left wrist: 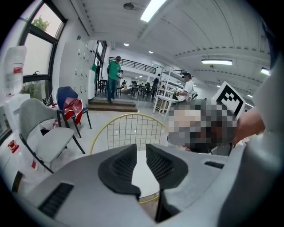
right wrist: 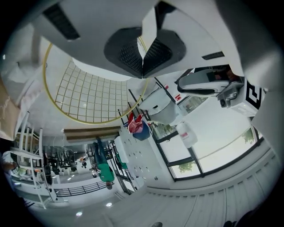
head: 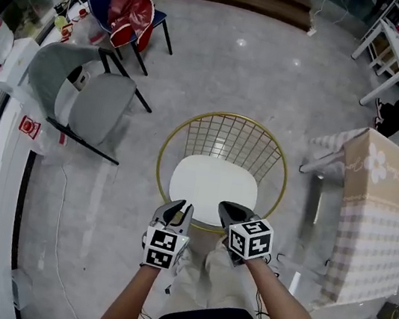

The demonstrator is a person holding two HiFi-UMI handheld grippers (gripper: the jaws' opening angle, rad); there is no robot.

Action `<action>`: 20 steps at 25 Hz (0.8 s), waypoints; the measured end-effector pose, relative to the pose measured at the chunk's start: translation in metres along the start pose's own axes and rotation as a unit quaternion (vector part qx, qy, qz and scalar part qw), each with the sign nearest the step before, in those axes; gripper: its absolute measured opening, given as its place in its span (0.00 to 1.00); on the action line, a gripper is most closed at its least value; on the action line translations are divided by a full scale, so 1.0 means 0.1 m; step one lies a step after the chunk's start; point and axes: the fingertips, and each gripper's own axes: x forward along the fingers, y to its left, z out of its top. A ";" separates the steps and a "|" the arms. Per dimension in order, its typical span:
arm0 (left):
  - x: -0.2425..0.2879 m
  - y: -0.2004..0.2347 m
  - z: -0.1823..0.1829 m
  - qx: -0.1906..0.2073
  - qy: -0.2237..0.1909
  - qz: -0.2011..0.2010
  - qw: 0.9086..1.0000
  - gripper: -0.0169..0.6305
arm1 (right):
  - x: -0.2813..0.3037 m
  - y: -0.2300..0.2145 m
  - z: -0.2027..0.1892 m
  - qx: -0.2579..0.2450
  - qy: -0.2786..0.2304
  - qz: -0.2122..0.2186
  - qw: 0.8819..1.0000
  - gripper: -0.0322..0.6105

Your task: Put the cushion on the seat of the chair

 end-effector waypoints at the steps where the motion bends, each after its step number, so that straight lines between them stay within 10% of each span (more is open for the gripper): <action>1: -0.04 -0.02 0.04 -0.001 -0.004 0.000 1.000 0.13 | -0.05 0.04 0.03 -0.004 -0.003 0.000 1.000 0.08; 20: -0.94 -0.15 0.60 0.003 -0.090 -0.012 0.996 0.03 | -0.73 0.84 0.74 -0.073 -0.101 0.003 0.992 0.08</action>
